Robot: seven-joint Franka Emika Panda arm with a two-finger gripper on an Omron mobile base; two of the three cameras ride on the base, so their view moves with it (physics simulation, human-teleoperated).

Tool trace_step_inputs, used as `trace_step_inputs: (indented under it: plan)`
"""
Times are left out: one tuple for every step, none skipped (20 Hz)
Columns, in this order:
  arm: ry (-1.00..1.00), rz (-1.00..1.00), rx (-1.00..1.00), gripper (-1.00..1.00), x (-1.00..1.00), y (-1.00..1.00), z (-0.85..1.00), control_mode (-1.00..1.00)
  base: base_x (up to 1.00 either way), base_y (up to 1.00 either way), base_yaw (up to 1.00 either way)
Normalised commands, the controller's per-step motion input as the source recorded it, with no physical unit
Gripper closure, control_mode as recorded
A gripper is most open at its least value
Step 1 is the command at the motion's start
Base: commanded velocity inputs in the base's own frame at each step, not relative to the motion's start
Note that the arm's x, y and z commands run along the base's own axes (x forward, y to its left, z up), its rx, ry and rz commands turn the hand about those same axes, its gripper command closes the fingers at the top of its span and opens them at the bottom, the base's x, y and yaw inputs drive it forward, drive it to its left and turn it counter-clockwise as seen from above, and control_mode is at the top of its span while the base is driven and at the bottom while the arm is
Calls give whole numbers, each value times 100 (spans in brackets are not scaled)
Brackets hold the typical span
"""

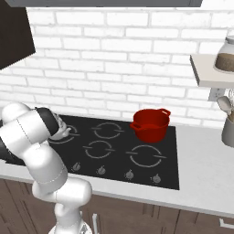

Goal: Pick the kettle from the counter and place it on a stove burner. Then turn the burner on.

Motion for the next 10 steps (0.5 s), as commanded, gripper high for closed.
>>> trace_step_inputs:
  plan:
    - [0, 0, -4, -100, -52, -32, -32, -100, 0, 0, 0]
    - [0, 0, -5, -100, -52, -30, -32, -100, 0, 0, 0]
    - [0, 0, -5, -100, -45, -26, -29, -100, 0, 0, 0]
    - [0, 0, -4, -100, -31, -21, -24, -100, 0, 0, 0]
    - [-2, 2, -1, -100, -10, -14, -18, -100, 0, 0, 0]
    - [-1, 3, -2, -100, -10, -12, -24, -100, 0, 0, 0]
    - [0, 4, -3, -100, -11, -11, -29, -100, 0, 0, 0]
    - [0, 5, -3, -100, -11, -8, -31, -100, 0, 0, 0]
    - [0, 5, -5, -100, -23, -6, -36, -100, 0, 0, 0]
    - [0, 4, -6, -100, -25, -9, -42, -100, 0, 0, 0]
